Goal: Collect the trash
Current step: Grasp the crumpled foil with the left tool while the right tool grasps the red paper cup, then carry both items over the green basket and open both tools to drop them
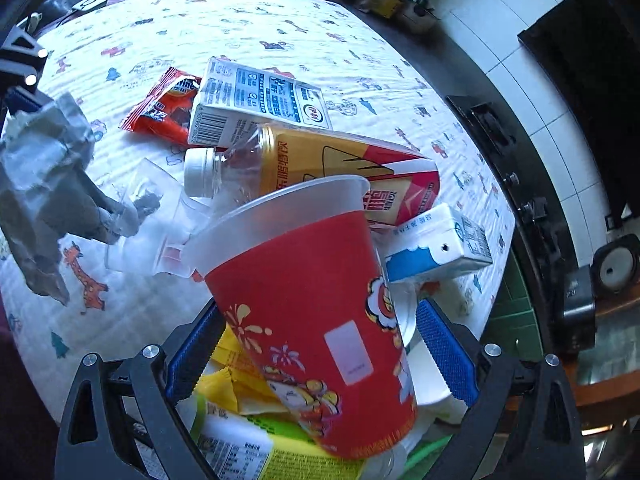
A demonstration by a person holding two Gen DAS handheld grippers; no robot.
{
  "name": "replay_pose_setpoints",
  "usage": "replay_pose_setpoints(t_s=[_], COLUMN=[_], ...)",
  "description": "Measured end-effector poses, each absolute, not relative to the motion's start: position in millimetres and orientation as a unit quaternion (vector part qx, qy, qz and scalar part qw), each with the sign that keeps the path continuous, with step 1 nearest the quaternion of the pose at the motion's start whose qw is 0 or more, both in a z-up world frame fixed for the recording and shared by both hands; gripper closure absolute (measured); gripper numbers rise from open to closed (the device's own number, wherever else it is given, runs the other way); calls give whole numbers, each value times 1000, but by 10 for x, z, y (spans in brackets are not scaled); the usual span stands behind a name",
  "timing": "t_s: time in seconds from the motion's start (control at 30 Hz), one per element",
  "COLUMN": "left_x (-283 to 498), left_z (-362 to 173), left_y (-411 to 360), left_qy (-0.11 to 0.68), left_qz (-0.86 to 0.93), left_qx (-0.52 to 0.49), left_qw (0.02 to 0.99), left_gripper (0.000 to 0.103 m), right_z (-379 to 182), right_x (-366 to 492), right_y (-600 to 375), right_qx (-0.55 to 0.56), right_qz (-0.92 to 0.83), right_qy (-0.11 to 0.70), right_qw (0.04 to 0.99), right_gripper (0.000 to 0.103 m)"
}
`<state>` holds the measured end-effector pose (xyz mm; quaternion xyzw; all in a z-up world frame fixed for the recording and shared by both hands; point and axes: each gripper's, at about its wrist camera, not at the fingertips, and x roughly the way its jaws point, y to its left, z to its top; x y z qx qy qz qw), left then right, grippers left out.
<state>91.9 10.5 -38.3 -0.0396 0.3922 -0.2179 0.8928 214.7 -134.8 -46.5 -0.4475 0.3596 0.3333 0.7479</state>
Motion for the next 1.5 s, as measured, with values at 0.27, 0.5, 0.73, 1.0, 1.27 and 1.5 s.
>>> replay_pose_setpoints(t_s=[0.27, 0.5, 0.73, 1.0, 1.27, 1.5], left_x=[979, 1076, 1210, 1483, 1955, 2377], left_z=[-288, -95, 79, 258, 233, -11], left_y=[2, -319, -756, -1301, -2193, -3061], left_qy=[383, 364, 355, 346, 373, 419], left_qz=[-229, -256, -284, -319, -360, -366], left_qx=[-31, -10, 10, 17, 23, 44], left_qw=[894, 895, 891, 882, 855, 830], left_gripper=[72, 72, 72, 72, 72, 72], right_z=[-152, 273, 422, 328, -154, -475], right_x=[2078, 1971, 1818, 1723, 1829, 1826], right_y=[-1602, -2158, -2916, -3749, -4666, -5196], right_qx=[-357, -212, -78, 23, 73, 130], right_qz=[317, 270, 209, 129, 1, -42], right_qy=[333, 322, 323, 333, 360, 364], right_qw=[813, 882, 920, 934, 930, 921], right_gripper=[27, 28, 28, 28, 28, 28])
